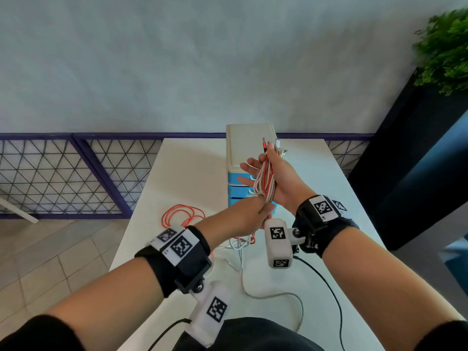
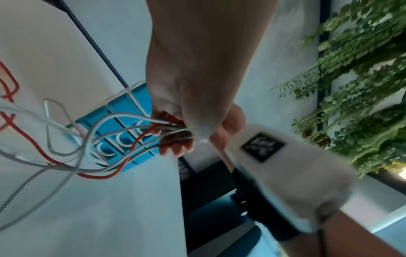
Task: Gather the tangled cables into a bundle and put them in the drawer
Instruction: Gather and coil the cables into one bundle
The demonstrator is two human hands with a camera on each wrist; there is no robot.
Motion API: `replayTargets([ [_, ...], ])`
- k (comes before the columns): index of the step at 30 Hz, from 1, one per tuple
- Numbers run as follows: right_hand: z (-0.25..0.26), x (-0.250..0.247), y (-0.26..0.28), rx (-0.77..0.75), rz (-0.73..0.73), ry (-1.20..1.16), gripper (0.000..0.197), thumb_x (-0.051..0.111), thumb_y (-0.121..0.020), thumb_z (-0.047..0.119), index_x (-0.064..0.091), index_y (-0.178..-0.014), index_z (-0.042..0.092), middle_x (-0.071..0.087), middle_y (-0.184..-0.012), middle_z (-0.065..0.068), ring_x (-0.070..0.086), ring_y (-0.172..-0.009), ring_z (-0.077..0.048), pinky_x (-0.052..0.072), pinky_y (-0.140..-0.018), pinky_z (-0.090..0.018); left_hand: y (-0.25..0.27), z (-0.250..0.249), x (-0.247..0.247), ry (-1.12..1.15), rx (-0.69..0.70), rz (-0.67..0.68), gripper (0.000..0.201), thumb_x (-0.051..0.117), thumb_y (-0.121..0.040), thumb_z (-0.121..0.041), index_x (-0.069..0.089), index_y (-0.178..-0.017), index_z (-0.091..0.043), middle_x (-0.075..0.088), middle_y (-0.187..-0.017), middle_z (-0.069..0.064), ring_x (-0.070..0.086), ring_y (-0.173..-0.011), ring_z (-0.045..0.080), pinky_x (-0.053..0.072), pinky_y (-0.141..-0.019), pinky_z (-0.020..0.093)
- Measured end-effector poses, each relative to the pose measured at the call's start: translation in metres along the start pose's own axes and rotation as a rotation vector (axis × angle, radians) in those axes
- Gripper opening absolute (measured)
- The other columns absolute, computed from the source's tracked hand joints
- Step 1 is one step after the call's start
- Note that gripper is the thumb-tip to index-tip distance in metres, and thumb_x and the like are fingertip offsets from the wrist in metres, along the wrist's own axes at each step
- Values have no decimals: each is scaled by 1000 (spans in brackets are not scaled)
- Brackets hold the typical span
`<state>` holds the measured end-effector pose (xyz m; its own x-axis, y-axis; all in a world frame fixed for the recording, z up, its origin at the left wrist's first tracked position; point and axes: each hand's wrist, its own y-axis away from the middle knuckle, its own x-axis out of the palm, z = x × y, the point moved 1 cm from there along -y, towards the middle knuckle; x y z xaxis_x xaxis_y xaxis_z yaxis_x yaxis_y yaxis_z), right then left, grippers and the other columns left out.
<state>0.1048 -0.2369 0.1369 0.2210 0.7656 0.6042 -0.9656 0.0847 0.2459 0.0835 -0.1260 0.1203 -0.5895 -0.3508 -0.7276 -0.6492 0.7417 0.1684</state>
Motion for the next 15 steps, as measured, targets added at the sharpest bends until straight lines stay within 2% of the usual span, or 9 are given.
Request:
replayTargets([
  [2,-3,3,2,1,-43,1,43,47,-95,49,50,-71,14,62,-67,-6,69,-60,-21,60,-58,-38,0,9,9,46,53,-46,29,31,-101,-29,49,-86,-13,55,-77,2,48,-68,15,41,-70,31],
  [4,-4,5,5,-1,-87,38,42,46,-95,52,47,-72,17,53,-57,0,51,-38,-12,48,-40,-24,0,19,14,81,82,-81,27,34,-100,-31,47,-82,-16,50,-69,-4,44,-60,10,37,-60,21],
  [6,-3,3,5,-14,-117,68,42,45,-94,54,44,-72,19,37,-48,5,32,-31,-5,32,-32,-18,2,26,15,103,95,-105,26,38,-100,-31,46,-81,-16,47,-66,-7,45,-55,4,35,-54,12],
  [9,3,1,6,-43,-139,98,41,45,-95,52,43,-72,18,29,-45,6,25,-29,-4,23,-30,-16,3,39,14,212,73,-80,25,44,-99,-26,45,-75,-18,48,-62,-9,51,-50,-4,37,-52,7],
  [12,10,-1,6,-75,-166,115,40,47,-95,51,44,-73,17,31,-43,6,26,-29,-4,23,-30,-16,4,51,14,293,43,-1,16,46,-99,-22,48,-84,-15,51,-64,-5,56,-60,6,45,-57,13],
  [15,16,3,7,-108,-180,131,41,47,-94,52,42,-72,18,31,-44,6,26,-29,-5,23,-31,-15,5,62,15,232,26,39,17,47,-98,-23,48,-81,-24,54,-68,-7,54,-59,1,44,-60,14],
])
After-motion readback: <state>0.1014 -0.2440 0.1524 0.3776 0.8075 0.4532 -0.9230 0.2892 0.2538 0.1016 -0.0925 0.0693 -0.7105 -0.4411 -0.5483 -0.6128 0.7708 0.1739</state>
